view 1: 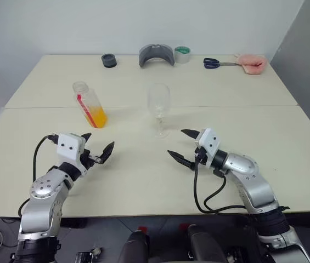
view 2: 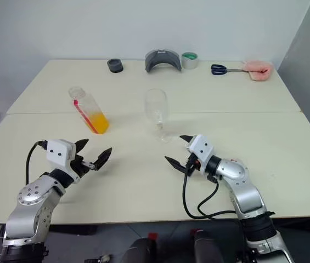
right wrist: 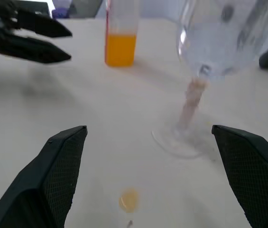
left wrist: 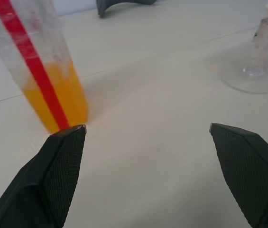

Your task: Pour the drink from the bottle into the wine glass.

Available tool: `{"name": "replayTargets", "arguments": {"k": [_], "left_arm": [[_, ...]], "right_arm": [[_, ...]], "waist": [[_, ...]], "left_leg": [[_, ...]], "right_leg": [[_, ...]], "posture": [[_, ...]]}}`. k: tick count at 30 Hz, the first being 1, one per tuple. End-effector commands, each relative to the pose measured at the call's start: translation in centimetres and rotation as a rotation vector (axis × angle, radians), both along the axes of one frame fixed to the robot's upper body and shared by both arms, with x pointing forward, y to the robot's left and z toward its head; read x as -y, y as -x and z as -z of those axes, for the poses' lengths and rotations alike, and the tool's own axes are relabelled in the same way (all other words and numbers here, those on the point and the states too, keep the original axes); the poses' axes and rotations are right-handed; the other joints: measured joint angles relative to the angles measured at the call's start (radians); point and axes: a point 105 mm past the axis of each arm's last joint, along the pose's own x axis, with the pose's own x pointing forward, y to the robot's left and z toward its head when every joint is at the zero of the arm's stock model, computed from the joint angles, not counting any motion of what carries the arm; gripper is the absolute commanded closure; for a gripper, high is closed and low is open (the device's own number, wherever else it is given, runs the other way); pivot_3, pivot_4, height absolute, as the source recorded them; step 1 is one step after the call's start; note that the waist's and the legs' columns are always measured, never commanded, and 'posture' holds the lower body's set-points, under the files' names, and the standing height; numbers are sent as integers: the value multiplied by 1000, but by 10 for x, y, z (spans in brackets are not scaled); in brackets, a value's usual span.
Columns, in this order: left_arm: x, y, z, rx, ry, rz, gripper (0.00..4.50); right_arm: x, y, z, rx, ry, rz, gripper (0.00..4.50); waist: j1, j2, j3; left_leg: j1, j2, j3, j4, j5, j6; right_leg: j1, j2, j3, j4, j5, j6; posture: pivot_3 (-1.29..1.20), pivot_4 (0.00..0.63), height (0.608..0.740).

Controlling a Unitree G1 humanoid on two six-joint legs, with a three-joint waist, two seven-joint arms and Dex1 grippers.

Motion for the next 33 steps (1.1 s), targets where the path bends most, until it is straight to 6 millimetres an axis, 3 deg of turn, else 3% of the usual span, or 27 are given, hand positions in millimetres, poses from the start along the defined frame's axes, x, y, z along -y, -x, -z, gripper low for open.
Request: {"name": "replayTargets", "arguments": {"k": [1, 6, 9, 33], "left_arm": [[-9, -5, -17, 85, -14, -35, 0], [-22, -14, -23, 102, 13, -73, 0], [-25, -24, -27, 111, 20, -85, 0], [-37, -78, -57, 146, 48, -49, 0]], "right_arm": [[-1, 13, -20, 48, -17, -65, 22], [-6, 42, -33, -42, -26, -210, 22], [-8, 47, -31, -64, -2, -235, 22], [-16, 51, -31, -42, 42, -255, 22]], "waist": [[3, 0, 0], [5, 0, 0], [5, -1, 0], [5, -2, 0]], "left_leg": [[0, 0, 0, 0, 0, 0], [-1, 0, -1, 0, 0, 0], [-1, 0, -1, 0, 0, 0], [-1, -1, -1, 1, 0, 0]], "right_leg": [[0, 0, 0, 0, 0, 0], [0, 0, -1, 0, 0, 0], [0, 0, -1, 0, 0, 0], [0, 0, -2, 0, 0, 0]], "posture": [[0, 150, 740], [0, 150, 740], [0, 150, 740], [0, 150, 740]]}}
